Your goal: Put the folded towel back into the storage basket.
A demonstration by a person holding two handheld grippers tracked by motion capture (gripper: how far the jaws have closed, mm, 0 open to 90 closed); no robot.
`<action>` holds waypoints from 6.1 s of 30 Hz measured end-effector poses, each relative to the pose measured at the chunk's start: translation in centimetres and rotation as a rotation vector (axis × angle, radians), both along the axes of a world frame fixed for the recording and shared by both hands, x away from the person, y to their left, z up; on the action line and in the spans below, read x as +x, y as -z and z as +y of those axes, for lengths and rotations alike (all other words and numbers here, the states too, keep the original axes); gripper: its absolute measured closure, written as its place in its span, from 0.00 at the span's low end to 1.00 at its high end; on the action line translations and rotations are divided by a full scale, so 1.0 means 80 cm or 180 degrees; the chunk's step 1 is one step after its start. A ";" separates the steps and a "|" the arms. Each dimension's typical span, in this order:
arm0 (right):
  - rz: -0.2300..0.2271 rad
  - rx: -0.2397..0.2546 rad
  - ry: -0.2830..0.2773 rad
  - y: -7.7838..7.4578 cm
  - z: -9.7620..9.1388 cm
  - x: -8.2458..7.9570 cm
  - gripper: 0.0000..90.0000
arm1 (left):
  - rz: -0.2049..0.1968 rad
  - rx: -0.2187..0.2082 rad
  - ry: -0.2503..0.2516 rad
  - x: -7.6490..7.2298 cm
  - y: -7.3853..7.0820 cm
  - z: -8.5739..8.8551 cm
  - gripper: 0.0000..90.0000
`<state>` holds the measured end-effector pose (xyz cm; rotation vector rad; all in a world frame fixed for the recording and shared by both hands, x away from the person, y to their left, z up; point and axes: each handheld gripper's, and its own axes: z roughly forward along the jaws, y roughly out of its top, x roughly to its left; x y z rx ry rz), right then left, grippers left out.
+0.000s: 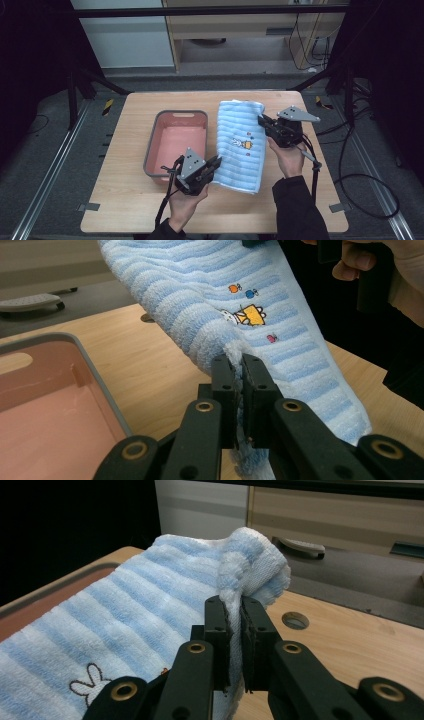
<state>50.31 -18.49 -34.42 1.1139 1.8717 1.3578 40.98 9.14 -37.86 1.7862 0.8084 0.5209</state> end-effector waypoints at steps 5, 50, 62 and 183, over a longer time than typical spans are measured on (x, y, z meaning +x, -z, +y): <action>-0.0046 -0.0013 -0.0033 -0.014 0.012 0.002 0.93 | -0.0042 -0.0027 -0.0039 0.000 -0.010 0.011 0.95; -0.0228 -0.0027 -0.0345 -0.064 0.126 0.039 0.93 | -0.0234 -0.0116 -0.0464 0.003 -0.052 0.107 0.95; -0.0240 0.0038 -0.0439 -0.069 0.157 0.050 0.93 | -0.0285 -0.0045 -0.0611 0.004 -0.061 0.132 0.95; 0.0367 -0.0140 -0.0341 0.053 0.108 0.065 0.26 | 0.0345 0.0155 -0.0993 0.054 0.035 0.229 0.45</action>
